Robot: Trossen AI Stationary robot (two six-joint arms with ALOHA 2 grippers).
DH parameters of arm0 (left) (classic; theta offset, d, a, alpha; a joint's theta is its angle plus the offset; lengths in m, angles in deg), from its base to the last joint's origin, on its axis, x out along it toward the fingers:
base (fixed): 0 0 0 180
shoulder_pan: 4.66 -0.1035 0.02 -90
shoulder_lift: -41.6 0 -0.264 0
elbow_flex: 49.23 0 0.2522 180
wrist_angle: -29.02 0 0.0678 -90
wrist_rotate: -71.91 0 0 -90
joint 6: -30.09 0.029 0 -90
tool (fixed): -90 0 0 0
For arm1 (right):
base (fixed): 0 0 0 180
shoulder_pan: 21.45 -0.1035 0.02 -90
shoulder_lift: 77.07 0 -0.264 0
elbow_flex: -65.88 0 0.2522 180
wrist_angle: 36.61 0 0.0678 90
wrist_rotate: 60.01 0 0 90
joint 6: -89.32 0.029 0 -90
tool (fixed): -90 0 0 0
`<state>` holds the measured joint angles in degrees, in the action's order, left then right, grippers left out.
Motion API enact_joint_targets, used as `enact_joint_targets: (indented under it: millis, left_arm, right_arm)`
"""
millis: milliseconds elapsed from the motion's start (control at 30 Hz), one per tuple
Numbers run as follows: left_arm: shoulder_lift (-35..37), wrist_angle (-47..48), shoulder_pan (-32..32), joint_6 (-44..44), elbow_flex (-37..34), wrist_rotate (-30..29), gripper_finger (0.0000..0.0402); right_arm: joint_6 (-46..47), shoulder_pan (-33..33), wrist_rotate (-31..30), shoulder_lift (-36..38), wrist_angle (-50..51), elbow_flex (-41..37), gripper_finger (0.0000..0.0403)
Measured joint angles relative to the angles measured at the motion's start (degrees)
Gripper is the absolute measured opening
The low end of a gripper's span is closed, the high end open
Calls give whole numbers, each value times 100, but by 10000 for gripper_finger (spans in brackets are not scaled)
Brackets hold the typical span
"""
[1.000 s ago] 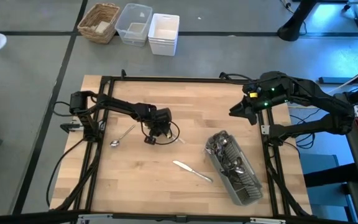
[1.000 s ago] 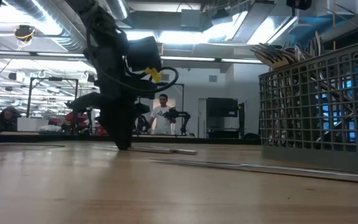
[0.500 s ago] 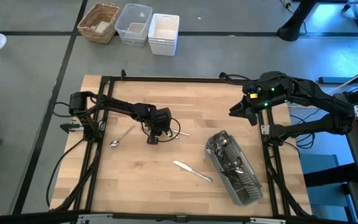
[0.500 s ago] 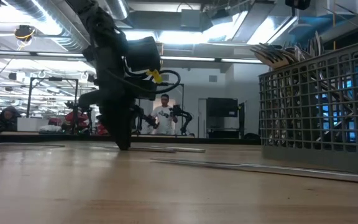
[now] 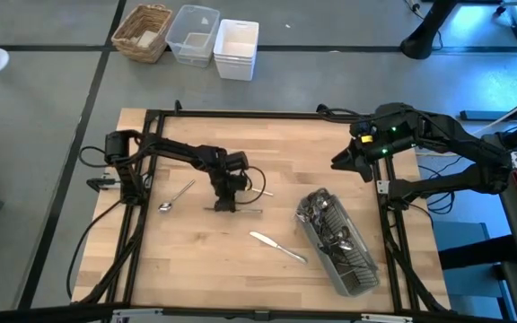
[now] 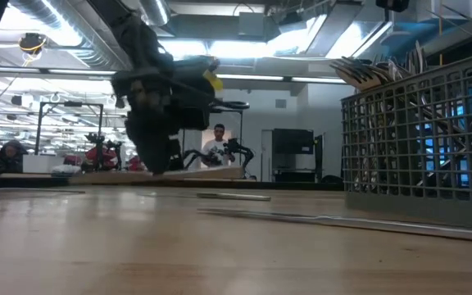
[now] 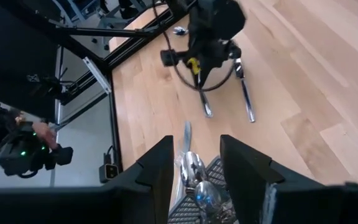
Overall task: Sort silverware
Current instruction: Put the silver table knife into the gray silverware basket
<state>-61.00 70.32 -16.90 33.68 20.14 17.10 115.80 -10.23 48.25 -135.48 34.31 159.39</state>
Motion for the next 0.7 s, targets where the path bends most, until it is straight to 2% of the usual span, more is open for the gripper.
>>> enact_joint_targets:
  millis: [133, 267, 467, 533, 700]
  left_arm:
    - [1, 0, -89, -399, 0, 816, 35]
    - [9, -5, -63, -1017, 2, 1903, 37]
    - [20, -182, 112, -2846, 10, 3576, 32]
    - [22, -435, 234, -3624, 20, 3860, 34]
    - [24, -1627, 577, -4987, 144, 3985, 33]
  right_arm:
    - [-96, 0, 96, 0, 2, 0, 133]
    - [-149, 0, 206, 0, 1, 0, 133]
    - [-149, 0, 243, 2, 2, 0, 133]
    - [-151, 0, 243, 2, 2, 0, 133]
    - [-278, 0, 259, 2, 4, 0, 133]
